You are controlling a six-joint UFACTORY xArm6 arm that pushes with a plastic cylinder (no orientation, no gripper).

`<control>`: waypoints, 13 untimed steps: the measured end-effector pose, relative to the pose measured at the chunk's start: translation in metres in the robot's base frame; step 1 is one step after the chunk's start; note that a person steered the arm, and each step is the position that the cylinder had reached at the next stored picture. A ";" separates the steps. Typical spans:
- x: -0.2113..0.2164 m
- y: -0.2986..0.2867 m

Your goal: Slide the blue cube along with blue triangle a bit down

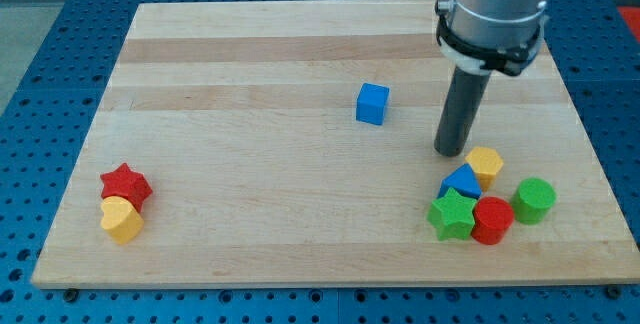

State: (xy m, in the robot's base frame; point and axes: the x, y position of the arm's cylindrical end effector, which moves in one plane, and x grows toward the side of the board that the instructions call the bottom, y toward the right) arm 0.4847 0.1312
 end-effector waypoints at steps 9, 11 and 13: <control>-0.092 -0.112; -0.068 -0.083; -0.065 -0.058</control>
State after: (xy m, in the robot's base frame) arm 0.4199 0.0737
